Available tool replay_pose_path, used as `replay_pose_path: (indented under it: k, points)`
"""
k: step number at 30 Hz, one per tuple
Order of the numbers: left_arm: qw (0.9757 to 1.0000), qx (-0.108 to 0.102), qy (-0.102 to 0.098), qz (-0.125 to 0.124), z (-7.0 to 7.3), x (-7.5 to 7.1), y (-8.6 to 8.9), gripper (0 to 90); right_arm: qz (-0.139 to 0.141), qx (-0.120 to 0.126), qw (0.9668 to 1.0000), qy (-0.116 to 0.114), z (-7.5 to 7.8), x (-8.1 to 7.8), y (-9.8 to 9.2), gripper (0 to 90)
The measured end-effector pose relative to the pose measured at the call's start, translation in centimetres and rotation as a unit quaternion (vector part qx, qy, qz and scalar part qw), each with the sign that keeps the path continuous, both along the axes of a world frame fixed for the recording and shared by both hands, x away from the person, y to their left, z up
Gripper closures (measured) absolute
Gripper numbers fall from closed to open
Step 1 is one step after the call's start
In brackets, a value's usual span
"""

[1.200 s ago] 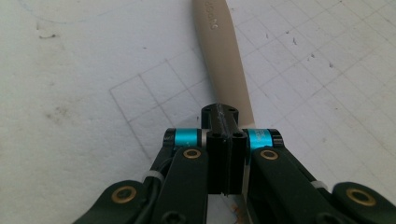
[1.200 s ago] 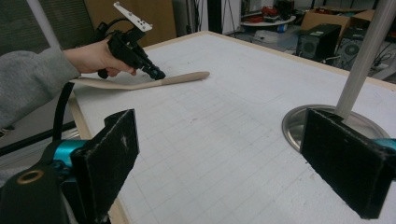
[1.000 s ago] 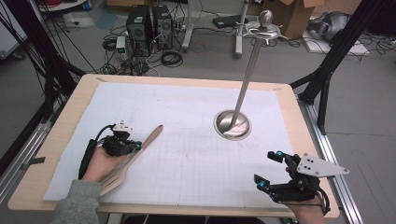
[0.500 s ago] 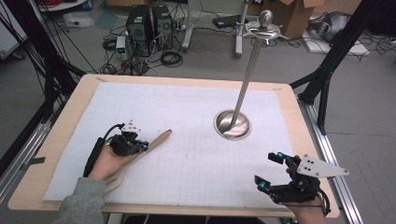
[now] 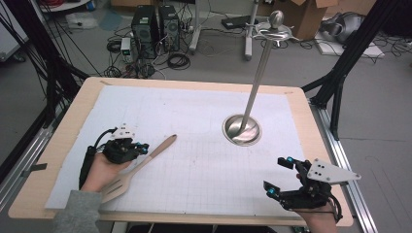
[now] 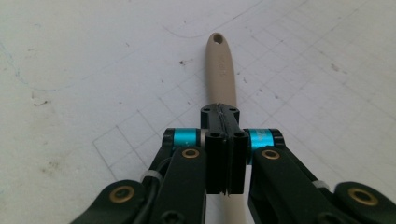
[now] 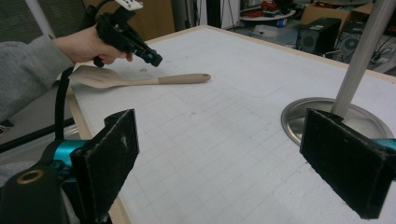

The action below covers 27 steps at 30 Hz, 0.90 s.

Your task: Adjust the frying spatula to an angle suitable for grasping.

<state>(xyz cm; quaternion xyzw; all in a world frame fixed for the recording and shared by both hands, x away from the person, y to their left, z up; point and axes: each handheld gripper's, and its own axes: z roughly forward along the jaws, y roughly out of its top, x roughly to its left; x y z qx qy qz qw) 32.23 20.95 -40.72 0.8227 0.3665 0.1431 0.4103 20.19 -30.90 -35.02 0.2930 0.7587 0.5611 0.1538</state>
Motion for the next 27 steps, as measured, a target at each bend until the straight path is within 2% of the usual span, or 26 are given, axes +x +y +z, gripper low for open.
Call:
replay_pose_path:
  k: [2,3,4,5,6,8,10,11,13,16,17,20,24,27]
  points:
    - [0.9999,-0.011,-0.002,0.005,0.3,-0.3,0.4,80.3,0.003,0.0,1.0,-0.002,0.1,0.2,0.2,10.7]
    - [0.9998,-0.019,-0.005,0.009,0.4,-0.4,0.6,80.3,0.003,0.0,1.0,-0.002,0.1,0.2,0.2,10.7]
    - [0.9995,-0.027,-0.007,0.012,0.6,-0.6,0.7,77.3,0.005,0.002,1.0,-0.003,0.1,0.3,0.2,10.7]
    - [0.9994,-0.03,-0.01,0.013,0.7,-0.7,0.8,68.5,0.008,0.001,1.0,-0.002,0.1,0.4,0.4,10.7]
    - [0.9992,-0.034,-0.015,0.015,0.8,-0.8,0.7,68.5,0.008,0.001,1.0,-0.002,0.1,0.4,0.4,10.7]
    - [0.9994,-0.026,-0.018,0.015,1.2,-1.1,0.7,66.1,0.01,0.0,0.9999,-0.003,0.1,0.6,0.5,10.7]
    - [0.999,-0.032,-0.03,0.012,1.4,-1.4,0.6,61.3,0.013,-0.001,0.9999,-0.002,0.0,0.8,0.7,10.7]
    - [0.9988,-0.034,-0.034,0.01,1.5,-1.5,0.7,59.5,0.014,-0.002,0.9999,-0.001,0.0,0.9,0.7,10.7]
    - [0.9988,-0.037,-0.033,0.005,1.7,-1.7,0.7,50.4,0.016,-0.003,0.9999,0.0,0.0,1.0,0.8,10.7]
    - [0.9982,-0.041,-0.039,-0.019,1.9,-1.9,0.8,38.5,0.019,-0.003,0.9998,0.0,0.0,1.1,0.9,10.7]
    - [0.9979,-0.041,-0.038,-0.033,2.0,-2.0,0.8,35.4,0.02,-0.002,0.9998,0.001,0.0,1.1,0.9,10.7]
    - [0.9978,-0.03,-0.045,-0.038,2.4,-2.2,0.7,21.1,0.019,-0.002,0.9998,0.0,0.0,1.1,0.9,10.7]
    - [0.9974,-0.035,-0.042,-0.046,2.8,-2.5,0.7,15.1,0.018,0.0,0.9998,0.0,0.0,1.1,0.9,10.7]
    - [0.9973,-0.038,-0.042,-0.047,3.0,-2.6,0.8,14.7,0.02,-0.002,0.9998,0.001,0.0,1.2,0.9,10.7]
